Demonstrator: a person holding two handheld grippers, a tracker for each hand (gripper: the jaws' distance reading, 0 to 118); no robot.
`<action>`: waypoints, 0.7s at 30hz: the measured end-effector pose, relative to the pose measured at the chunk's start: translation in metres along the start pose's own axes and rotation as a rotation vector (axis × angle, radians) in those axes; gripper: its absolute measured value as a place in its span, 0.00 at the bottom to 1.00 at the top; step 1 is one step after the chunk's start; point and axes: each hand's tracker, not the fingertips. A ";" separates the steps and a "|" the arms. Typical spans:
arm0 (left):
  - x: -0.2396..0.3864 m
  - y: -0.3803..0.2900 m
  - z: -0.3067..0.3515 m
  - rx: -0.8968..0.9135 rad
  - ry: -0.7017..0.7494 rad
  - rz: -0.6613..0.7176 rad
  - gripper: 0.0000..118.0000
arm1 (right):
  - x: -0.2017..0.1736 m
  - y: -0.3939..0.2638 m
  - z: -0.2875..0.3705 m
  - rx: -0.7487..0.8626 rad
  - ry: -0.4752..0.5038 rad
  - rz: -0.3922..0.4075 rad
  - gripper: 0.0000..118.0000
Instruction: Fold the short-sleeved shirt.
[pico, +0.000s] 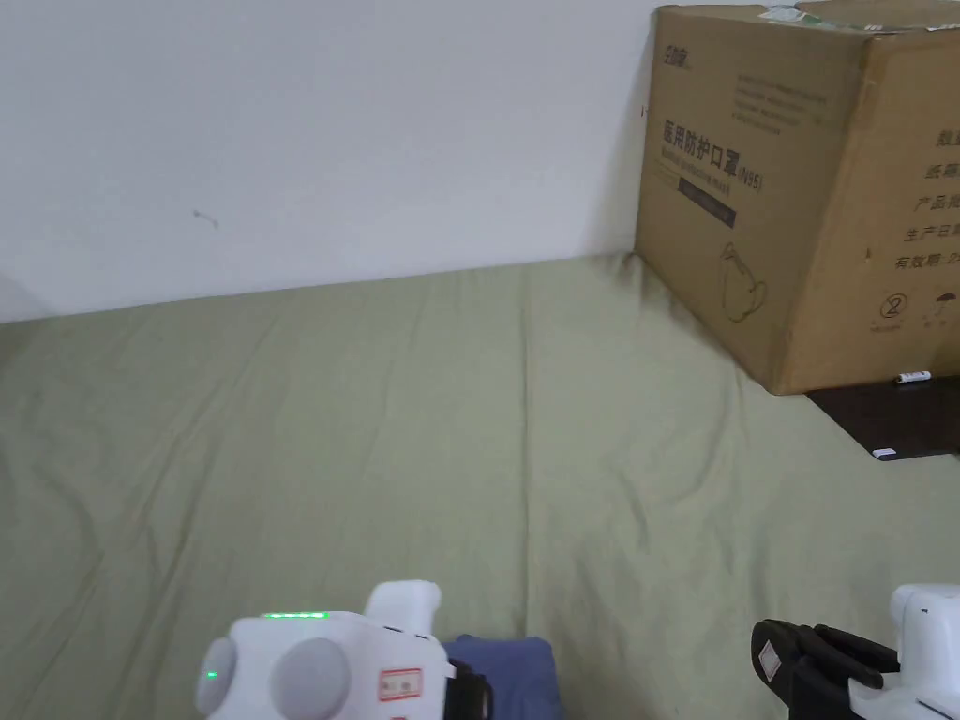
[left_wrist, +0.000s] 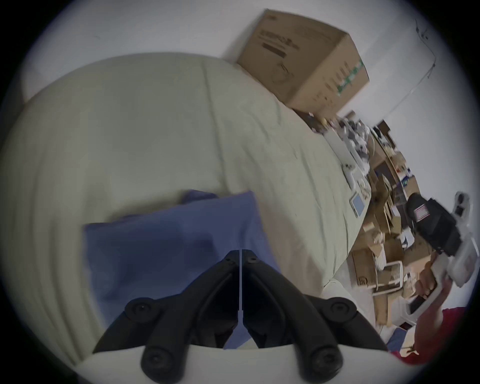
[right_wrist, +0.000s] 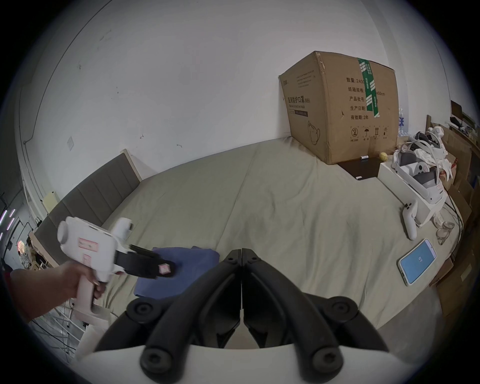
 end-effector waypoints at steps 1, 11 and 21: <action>0.007 0.000 -0.017 -0.029 0.009 -0.022 0.02 | 0.001 0.000 0.001 -0.002 -0.003 -0.001 0.00; 0.006 -0.009 -0.028 0.102 -0.298 0.285 0.01 | 0.003 0.006 0.008 0.005 0.033 -0.052 0.00; 0.012 -0.072 0.199 0.974 0.302 -0.031 0.01 | -0.053 0.032 0.045 0.410 0.130 0.120 0.00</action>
